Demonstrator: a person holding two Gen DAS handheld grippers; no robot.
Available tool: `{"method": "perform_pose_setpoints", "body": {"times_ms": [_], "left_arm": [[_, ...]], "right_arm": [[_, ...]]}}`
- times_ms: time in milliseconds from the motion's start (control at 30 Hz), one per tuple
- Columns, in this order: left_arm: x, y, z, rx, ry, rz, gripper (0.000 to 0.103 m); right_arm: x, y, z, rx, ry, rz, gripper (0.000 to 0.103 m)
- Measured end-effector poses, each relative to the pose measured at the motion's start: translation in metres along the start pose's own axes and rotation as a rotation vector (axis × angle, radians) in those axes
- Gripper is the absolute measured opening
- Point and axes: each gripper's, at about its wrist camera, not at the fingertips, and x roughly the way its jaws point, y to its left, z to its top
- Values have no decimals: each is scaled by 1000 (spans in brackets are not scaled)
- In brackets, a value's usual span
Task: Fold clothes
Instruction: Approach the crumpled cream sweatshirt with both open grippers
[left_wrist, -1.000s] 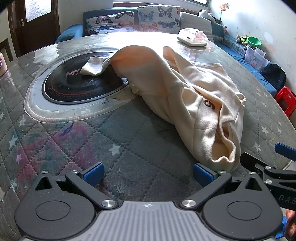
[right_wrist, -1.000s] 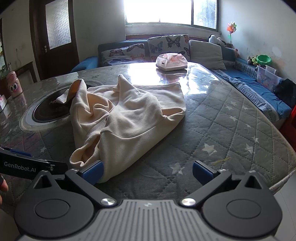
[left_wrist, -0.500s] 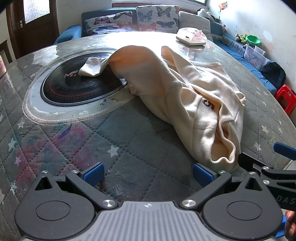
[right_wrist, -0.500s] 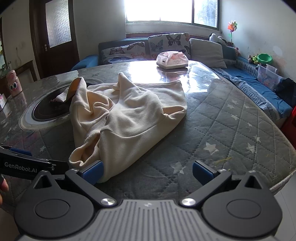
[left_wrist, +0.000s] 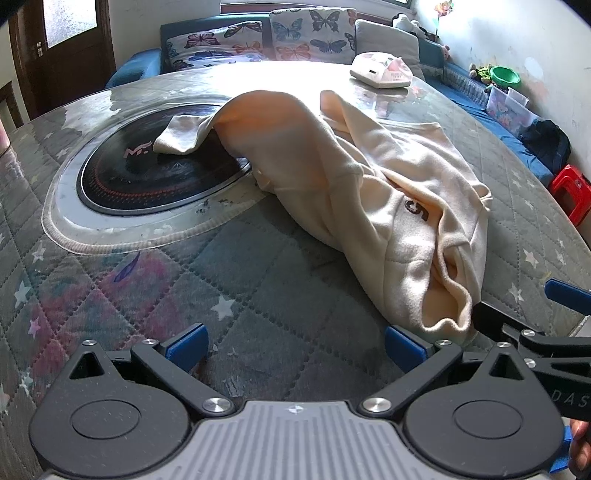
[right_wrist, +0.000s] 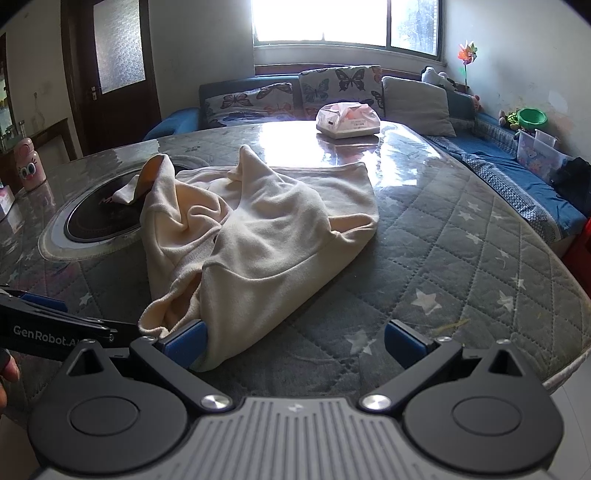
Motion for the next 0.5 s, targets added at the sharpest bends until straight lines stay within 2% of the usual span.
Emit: {"method": "perform_pose_setpoints", "body": {"times_ms": [500], "left_arm": [[8,2,14,-11,22,-3,103]], "right_arm": [[8,0,15,-8,-10,17,103]]}}
